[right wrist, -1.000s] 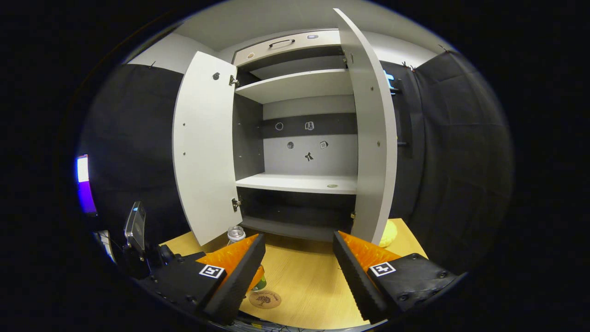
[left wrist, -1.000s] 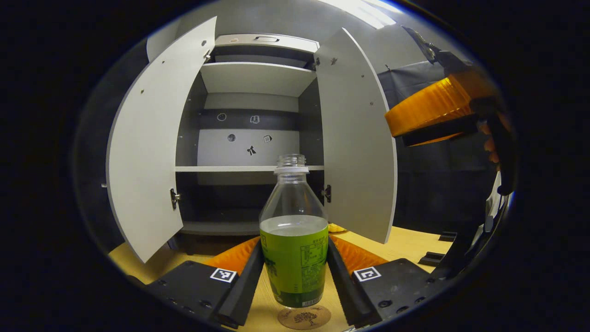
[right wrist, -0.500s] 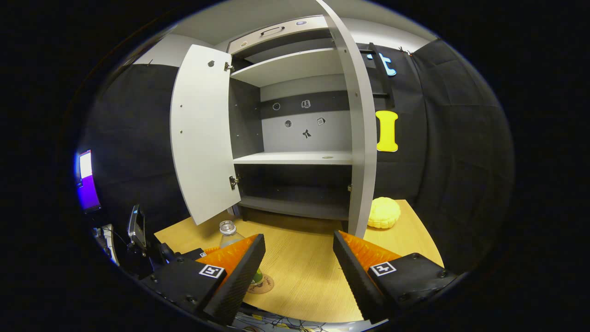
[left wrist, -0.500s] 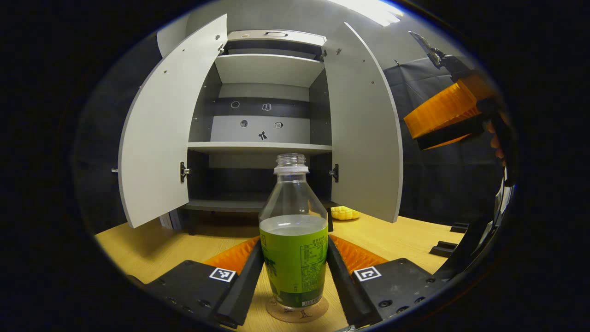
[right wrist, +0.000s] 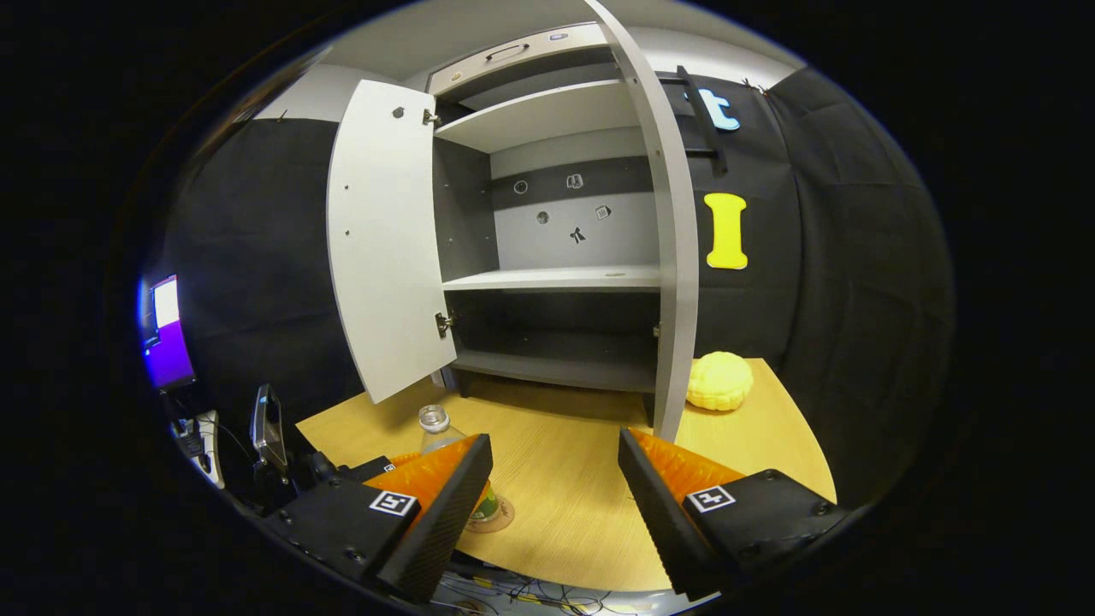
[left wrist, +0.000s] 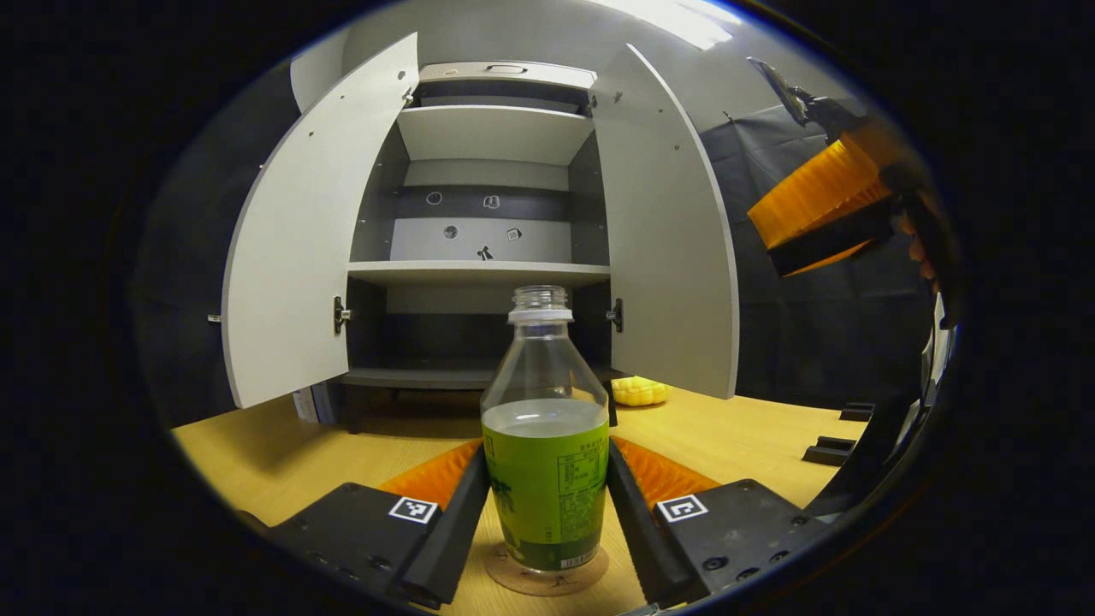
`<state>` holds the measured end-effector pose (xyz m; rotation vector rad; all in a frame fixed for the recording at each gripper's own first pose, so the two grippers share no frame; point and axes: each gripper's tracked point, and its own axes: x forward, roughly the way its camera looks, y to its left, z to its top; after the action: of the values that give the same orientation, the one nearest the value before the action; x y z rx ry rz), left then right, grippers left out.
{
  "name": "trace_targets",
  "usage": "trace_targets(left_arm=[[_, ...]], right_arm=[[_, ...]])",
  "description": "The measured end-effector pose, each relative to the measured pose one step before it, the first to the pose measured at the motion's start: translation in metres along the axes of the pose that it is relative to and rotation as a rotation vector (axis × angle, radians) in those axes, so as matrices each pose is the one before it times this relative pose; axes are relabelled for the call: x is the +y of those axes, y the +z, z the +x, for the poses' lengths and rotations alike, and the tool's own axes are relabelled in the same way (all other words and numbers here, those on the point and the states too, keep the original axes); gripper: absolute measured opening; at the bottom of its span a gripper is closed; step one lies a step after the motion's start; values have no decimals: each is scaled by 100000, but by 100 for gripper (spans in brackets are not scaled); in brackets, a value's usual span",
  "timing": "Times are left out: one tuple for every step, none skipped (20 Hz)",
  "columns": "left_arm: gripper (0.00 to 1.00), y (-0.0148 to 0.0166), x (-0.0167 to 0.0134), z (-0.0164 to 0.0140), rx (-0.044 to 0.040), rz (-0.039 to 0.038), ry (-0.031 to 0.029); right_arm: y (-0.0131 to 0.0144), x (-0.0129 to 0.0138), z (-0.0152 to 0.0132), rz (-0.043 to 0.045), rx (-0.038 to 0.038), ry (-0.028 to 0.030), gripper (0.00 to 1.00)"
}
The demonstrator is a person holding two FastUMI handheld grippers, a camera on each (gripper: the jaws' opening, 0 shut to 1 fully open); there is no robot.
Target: Grasp the bottle in the cabinet with the left hand and place it on the coaster, then close the right door with the right hand and the left door with the left hand.
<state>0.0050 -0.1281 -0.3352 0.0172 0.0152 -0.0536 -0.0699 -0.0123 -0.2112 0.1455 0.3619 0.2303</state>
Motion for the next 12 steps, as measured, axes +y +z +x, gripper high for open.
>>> trace_targets(left_arm=[[78,-396,103,-17,307,953,203],[78,-277,166,-56,-138,863,-92],[78,-403,208,55,301,211,25],[78,-350,36,17,450,-516,-535],[78,-220,151,-106,-534,-971,-47],[80,247,82,-40,-956,-866,-98],[79,-203,-103,-37,279,-304,-408],[79,54,-49,-80,-536,112,-546],[80,32,-9,-30,-343,164,-82],[81,-54,-3,66,-53,-34,-530],[81,-77,-157,115,62,-38,-539],[83,27,-242,164,314,46,-1161]], right_arm=[[-146,142,-103,628,37,123,98],[-95,11,-61,251,-151,-179,98],[-158,70,-53,-2,189,-32,98],[-323,110,20,-73,626,80,98],[-257,52,37,-233,790,11,98],[-200,55,-26,-129,568,-135,98],[-49,91,48,77,174,49,98],[20,120,53,169,-92,98,98],[32,155,59,44,-11,147,98],[-83,134,54,-157,115,140,98],[-25,197,32,-232,162,219,98],[1,184,1,-267,113,263,98]])
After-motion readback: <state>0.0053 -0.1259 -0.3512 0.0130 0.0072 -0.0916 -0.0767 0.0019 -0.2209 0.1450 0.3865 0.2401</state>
